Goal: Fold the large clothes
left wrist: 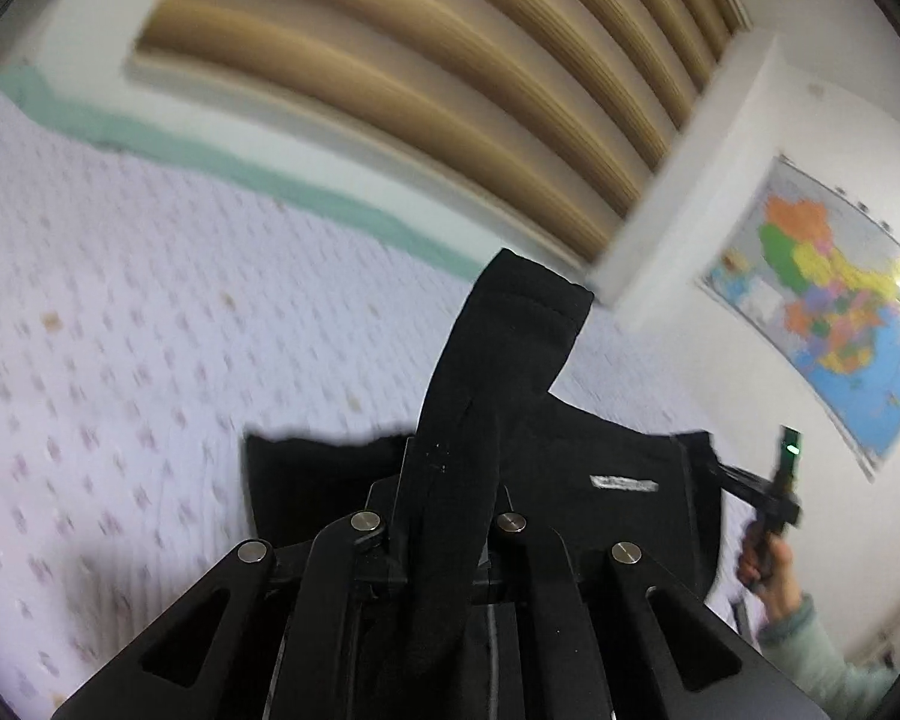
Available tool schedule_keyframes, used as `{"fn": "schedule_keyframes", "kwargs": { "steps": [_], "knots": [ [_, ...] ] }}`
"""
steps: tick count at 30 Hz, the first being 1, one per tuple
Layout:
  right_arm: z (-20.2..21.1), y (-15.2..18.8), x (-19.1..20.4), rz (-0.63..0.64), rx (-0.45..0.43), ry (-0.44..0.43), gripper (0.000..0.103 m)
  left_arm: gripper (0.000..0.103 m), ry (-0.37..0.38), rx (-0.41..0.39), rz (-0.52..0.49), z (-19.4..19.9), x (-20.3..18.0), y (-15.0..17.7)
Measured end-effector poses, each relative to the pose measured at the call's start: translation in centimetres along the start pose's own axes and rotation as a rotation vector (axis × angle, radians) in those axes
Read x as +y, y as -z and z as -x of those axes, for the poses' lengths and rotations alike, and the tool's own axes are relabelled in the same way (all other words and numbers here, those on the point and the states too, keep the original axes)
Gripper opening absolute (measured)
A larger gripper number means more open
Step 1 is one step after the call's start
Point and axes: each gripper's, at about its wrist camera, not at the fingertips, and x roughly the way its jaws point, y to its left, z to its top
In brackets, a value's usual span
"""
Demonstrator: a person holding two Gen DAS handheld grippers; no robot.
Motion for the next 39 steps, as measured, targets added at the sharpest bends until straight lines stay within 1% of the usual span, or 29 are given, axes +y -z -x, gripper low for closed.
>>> {"fn": "schedule_keyframes", "kwargs": {
  "steps": [2, 4, 5, 6, 8, 10, 11, 12, 14, 15, 16, 17, 19, 22, 24, 25, 26, 27, 28, 29, 30, 31, 32, 33, 34, 35, 36, 39],
  "knots": [
    [-0.4, -2.7, 0.9, -0.026, -0.031, 0.065, 0.015, 0.008, -0.076, -0.022, 0.027, -1.0, -0.2, -1.4],
    [-2.2, -4.9, 1.2, -0.096, -0.036, 0.092, 0.015, 0.008, -0.154, -0.024, 0.086, -3.1, 0.9, -2.2],
    [-3.5, -5.5, 1.6, -0.105, -0.032, 0.108, 0.014, 0.008, -0.202, -0.014, 0.105, -4.5, 1.6, -2.3],
    [-5.2, -6.0, 2.1, -0.113, -0.017, 0.122, 0.014, 0.008, -0.247, 0.003, 0.115, -5.9, 2.5, -1.9],
    [-8.7, -5.9, 3.1, -0.115, 0.031, 0.15, 0.014, 0.008, -0.328, 0.046, 0.103, -8.8, 3.7, -0.8],
    [-12.4, -5.0, 3.8, -0.102, 0.091, 0.175, 0.014, 0.008, -0.379, 0.094, 0.115, -11.2, 5.4, 0.8],
    [-14.3, -4.0, 3.8, -0.099, 0.127, 0.182, 0.014, 0.009, -0.378, 0.136, 0.149, -12.6, 6.9, 1.9],
    [-16.2, -3.1, 3.8, -0.106, 0.165, 0.168, 0.014, 0.01, -0.365, 0.177, 0.197, -13.9, 8.4, 2.9],
    [-19.5, -0.9, 2.6, -0.155, 0.259, 0.087, 0.017, 0.017, -0.333, 0.208, 0.259, -15.1, 10.3, 4.1],
    [-20.7, 0.1, 2.3, -0.178, 0.293, 0.053, 0.017, 0.018, -0.311, 0.208, 0.283, -15.2, 10.9, 4.4],
    [-21.2, 0.8, 2.2, -0.194, 0.305, 0.04, 0.02, 0.02, -0.29, 0.207, 0.303, -15.1, 11.4, 4.4],
    [-21.4, 1.2, 2.0, -0.205, 0.299, 0.033, 0.025, 0.021, -0.274, 0.203, 0.317, -15.0, 11.7, 4.4],
    [-21.4, 1.5, 1.5, -0.23, 0.288, 0.009, 0.028, 0.022, -0.261, 0.194, 0.324, -14.6, 11.9, 4.4],
    [-20.0, 2.0, 0.2, -0.284, 0.255, -0.063, 0.03, 0.023, -0.264, 0.194, 0.315, -12.6, 11.3, 3.8],
    [-17.7, 1.5, -0.5, -0.306, 0.217, -0.097, 0.033, 0.023, -0.272, 0.166, 0.294, -9.9, 10.2, 2.6],
    [-15.4, 1.4, -0.8, -0.305, 0.174, -0.126, 0.037, 0.023, -0.272, 0.141, 0.281, -8.0, 9.4, 1.9],
    [-13.9, 1.1, -0.8, -0.297, 0.146, -0.136, 0.048, 0.024, -0.273, 0.121, 0.275, -6.7, 8.9, 1.3],
    [-11.8, 0.9, -0.5, -0.282, 0.114, -0.143, 0.054, 0.024, -0.274, 0.097, 0.272, -5.1, 8.3, 0.6],
    [-9.6, 0.7, -0.1, -0.263, 0.077, -0.154, 0.064, 0.025, -0.267, 0.062, 0.266, -3.2, 7.2, -0.1],
    [-7.3, 0.5, 0.5, -0.242, 0.036, -0.174, 0.072, 0.03, -0.263, 0.035, 0.25, -1.6, 5.9, -0.6],
    [-5.4, 0.4, 1.2, -0.221, 0.006, -0.19, 0.074, 0.035, -0.27, 0.023, 0.231, -0.6, 4.6, -0.9],
    [-3.5, 0.3, 2.2, -0.192, -0.015, -0.21, 0.074, 0.043, -0.285, 0.02, 0.198, 0.2, 2.8, -1.1],
    [-1.9, 0.2, 3.6, -0.153, -0.014, -0.238, 0.074, 0.048, -0.301, 0.027, 0.153, 0.8, 0.7, -0.9],
    [-0.8, 0.2, 4.9, -0.123, -0.005, -0.258, 0.074, 0.048, -0.308, 0.037, 0.117, 0.9, -1.1, -0.6],
    [0.2, 0.3, 6.5, -0.095, 0.014, -0.27, 0.075, 0.049, -0.3, 0.055, 0.074, 0.9, -3.1, 0.2],
    [0.9, 0.7, 8.0, -0.073, 0.047, -0.27, 0.078, 0.05, -0.277, 0.084, 0.032, 0.6, -5.3, 1.3],
    [1.3, 1.1, 9.3, -0.055, 0.08, -0.267, 0.078, 0.05, -0.26, 0.118, 0.001, 0.0, -7.2, 2.6],
    [1.4, 2.9, 12.8, 0.006, 0.16, -0.24, 0.078, 0.05, -0.228, 0.205, -0.053, -2.9, -10.6, 6.5]
  ]
}}
